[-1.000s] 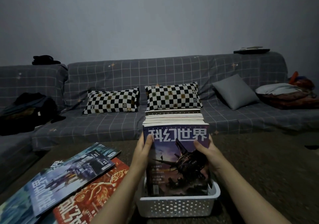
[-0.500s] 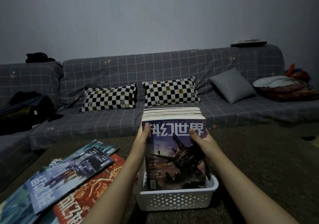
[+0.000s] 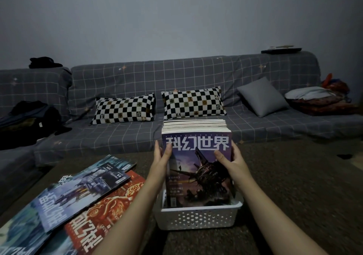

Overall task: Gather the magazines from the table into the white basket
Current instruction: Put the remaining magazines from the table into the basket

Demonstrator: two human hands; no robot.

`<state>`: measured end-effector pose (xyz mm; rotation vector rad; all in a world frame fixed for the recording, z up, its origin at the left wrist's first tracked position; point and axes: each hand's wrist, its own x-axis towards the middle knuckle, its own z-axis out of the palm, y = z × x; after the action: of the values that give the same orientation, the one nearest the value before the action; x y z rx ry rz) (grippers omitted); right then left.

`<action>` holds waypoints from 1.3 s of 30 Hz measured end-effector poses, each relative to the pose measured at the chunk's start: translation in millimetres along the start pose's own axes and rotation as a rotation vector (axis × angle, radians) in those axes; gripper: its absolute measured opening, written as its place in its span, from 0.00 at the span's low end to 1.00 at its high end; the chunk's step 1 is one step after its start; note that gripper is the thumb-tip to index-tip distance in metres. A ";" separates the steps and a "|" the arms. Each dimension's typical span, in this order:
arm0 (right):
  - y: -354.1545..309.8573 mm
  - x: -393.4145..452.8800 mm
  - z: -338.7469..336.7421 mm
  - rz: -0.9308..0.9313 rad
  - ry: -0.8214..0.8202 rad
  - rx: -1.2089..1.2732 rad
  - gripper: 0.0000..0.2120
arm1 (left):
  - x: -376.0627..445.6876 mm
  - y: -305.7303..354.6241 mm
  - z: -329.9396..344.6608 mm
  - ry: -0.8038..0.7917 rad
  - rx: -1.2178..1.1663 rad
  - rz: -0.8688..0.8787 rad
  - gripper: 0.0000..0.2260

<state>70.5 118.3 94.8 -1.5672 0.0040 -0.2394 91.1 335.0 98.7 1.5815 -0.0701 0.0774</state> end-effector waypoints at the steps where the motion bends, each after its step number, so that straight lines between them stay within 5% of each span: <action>1: -0.9 -4.9 1.6 -0.012 0.029 0.007 0.51 | -4.5 0.4 0.6 0.014 0.011 0.000 0.41; 8: -0.5 -61.5 25.1 -0.155 0.305 0.013 0.33 | -46.0 -2.7 -0.9 0.121 0.171 0.076 0.31; 14: -4.8 -109.1 63.1 -0.140 0.053 0.042 0.09 | -97.5 -4.5 -13.1 0.201 0.152 0.117 0.22; 19: 6.4 -141.9 108.5 -0.097 -0.140 0.027 0.09 | -137.1 -26.0 -49.8 0.287 0.169 0.075 0.12; 26: 59.7 -160.5 177.6 0.126 -0.377 -0.024 0.15 | -154.3 -81.5 -127.5 0.392 0.631 -0.014 0.15; 34: 98.3 -148.0 225.3 0.447 -0.398 0.073 0.22 | -137.5 -119.9 -176.0 0.233 1.057 -0.127 0.24; 39: 96.9 -126.8 244.4 0.496 -0.405 0.075 0.16 | -136.8 -119.2 -177.7 0.270 1.184 -0.118 0.24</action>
<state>-1.3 377.8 -17.8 -1.4662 0.0656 0.4630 -34.9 513.6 -30.7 2.7314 0.3435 0.2742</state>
